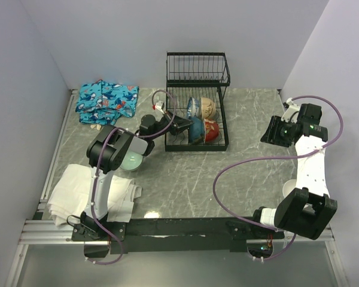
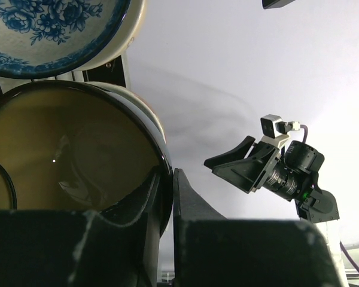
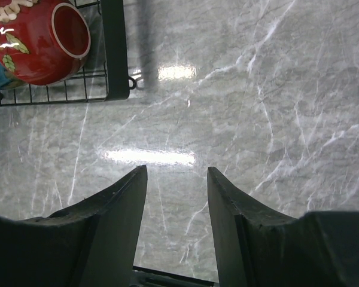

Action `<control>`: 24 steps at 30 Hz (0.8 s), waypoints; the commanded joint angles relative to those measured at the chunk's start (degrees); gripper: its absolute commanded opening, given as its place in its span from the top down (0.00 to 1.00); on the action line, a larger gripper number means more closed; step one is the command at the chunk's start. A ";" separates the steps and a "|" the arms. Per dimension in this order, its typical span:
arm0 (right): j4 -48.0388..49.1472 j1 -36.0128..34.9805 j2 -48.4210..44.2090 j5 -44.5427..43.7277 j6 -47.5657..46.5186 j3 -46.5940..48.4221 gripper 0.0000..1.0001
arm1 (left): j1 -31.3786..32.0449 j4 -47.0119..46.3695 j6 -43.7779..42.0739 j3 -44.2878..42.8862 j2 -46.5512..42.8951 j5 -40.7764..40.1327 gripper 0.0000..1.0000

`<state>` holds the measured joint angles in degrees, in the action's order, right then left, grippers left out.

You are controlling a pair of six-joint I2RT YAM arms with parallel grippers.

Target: Load the bowls into the dish rack

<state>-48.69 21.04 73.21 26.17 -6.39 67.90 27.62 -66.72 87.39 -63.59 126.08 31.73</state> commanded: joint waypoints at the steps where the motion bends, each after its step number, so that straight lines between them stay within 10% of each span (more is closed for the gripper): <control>1: 1.58 0.14 -0.79 0.46 0.42 0.57 0.47 | 0.07 1.94 -1.88 -1.80 -0.40 -0.35 0.84; 19: 1.49 0.14 -0.70 1.33 0.42 1.54 0.47 | -3.43 16.60 -16.35 -4.44 -8.03 7.81 0.31; 21: 1.75 0.14 -1.05 1.42 0.50 1.45 0.47 | -5.89 19.51 -18.57 -2.60 -11.20 8.70 0.23; 22: 1.93 0.14 -1.23 1.42 0.68 1.27 0.47 | -6.52 20.65 -21.62 -2.24 -11.90 9.14 0.01; 24: 2.54 0.14 -1.84 1.77 0.94 0.40 0.47 | -7.83 22.94 -23.93 -1.89 -13.14 11.07 0.03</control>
<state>-48.66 21.04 73.21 26.68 -6.13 67.90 23.22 -47.35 72.12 -65.93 119.28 38.63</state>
